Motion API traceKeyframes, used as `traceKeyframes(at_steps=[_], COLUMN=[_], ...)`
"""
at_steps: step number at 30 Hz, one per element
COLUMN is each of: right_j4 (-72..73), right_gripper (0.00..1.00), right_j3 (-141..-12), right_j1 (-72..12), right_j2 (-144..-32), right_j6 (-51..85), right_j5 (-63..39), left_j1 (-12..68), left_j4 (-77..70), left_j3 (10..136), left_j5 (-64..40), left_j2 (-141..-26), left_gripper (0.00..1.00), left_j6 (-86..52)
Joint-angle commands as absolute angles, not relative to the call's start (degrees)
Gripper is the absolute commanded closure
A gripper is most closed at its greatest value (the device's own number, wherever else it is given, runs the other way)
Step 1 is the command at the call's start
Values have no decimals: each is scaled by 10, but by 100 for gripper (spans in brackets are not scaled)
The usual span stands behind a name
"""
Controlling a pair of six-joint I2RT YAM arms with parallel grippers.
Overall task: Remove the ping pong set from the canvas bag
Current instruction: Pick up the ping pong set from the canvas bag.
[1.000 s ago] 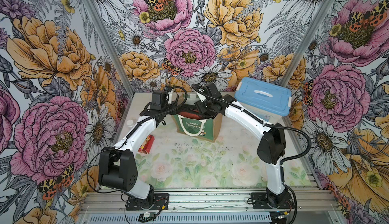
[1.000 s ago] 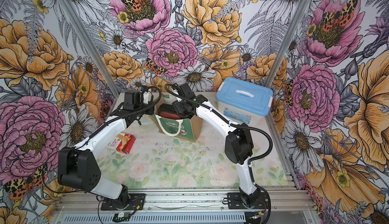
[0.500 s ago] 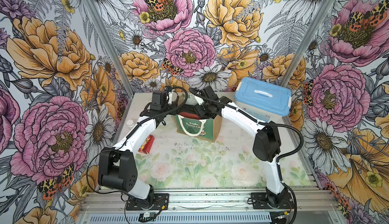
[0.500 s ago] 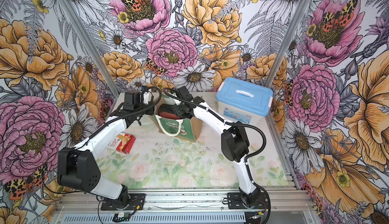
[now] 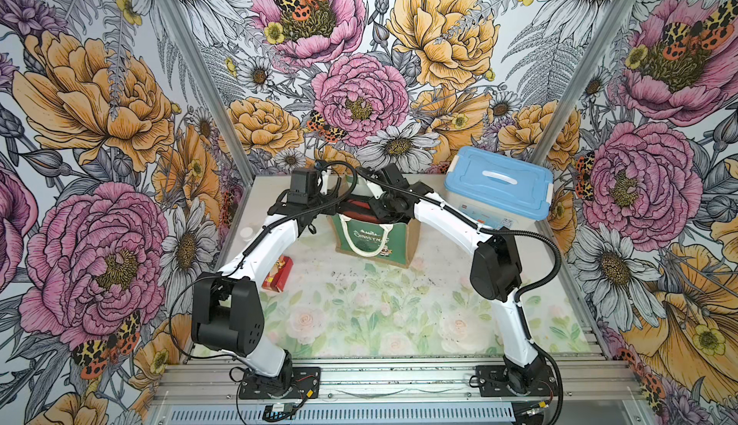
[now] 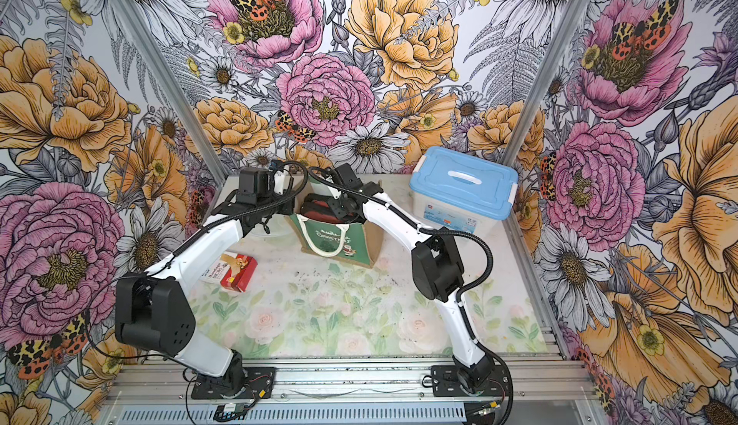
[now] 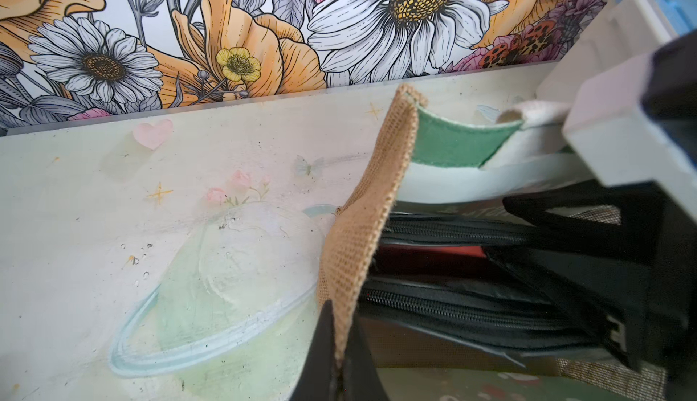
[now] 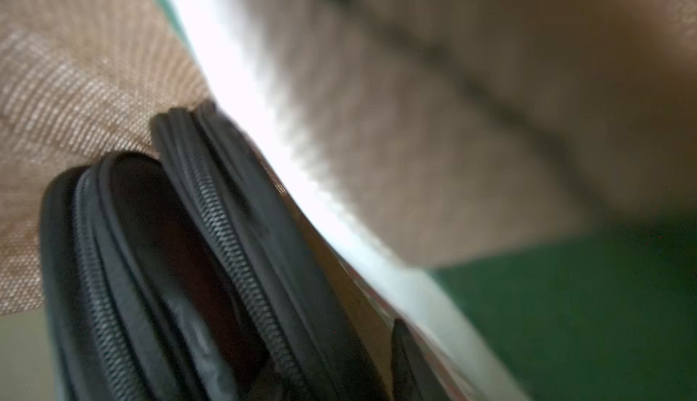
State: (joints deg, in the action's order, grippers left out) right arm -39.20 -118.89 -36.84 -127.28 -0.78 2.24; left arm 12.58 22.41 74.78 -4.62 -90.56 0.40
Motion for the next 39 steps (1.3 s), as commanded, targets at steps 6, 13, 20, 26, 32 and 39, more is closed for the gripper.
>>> traceKeyframes(at_steps=[6,13,20,26,32,39], right_j4=[-403,-401,-401,-402,-401,-395], right_gripper=[100,100,100,100,100,100], right_j3=[-1183,-1186,-1197,-1198,-1198,-1215], right_j1=[-370,-370,-368,-366,-362,-362], right_j2=[-1235,-1178,-1138,-1108,-1061,-1005], right_j6=[-24,-38,-37,-35,-26,-17], right_j5=[47,37,15,16,15,14], left_j1=[128,129,125,114,92,95], left_j4=[253,256,255,255,256,255], left_j3=[828,857,871,878,881,880], left_j5=[-39,-34,-26,-25,-42,-27], left_j2=[-951,-957,-960,-966,-975,-973], left_gripper=[100,100,100,100,100,100], left_j6=[-2,-16,-32,-52,-79,-85])
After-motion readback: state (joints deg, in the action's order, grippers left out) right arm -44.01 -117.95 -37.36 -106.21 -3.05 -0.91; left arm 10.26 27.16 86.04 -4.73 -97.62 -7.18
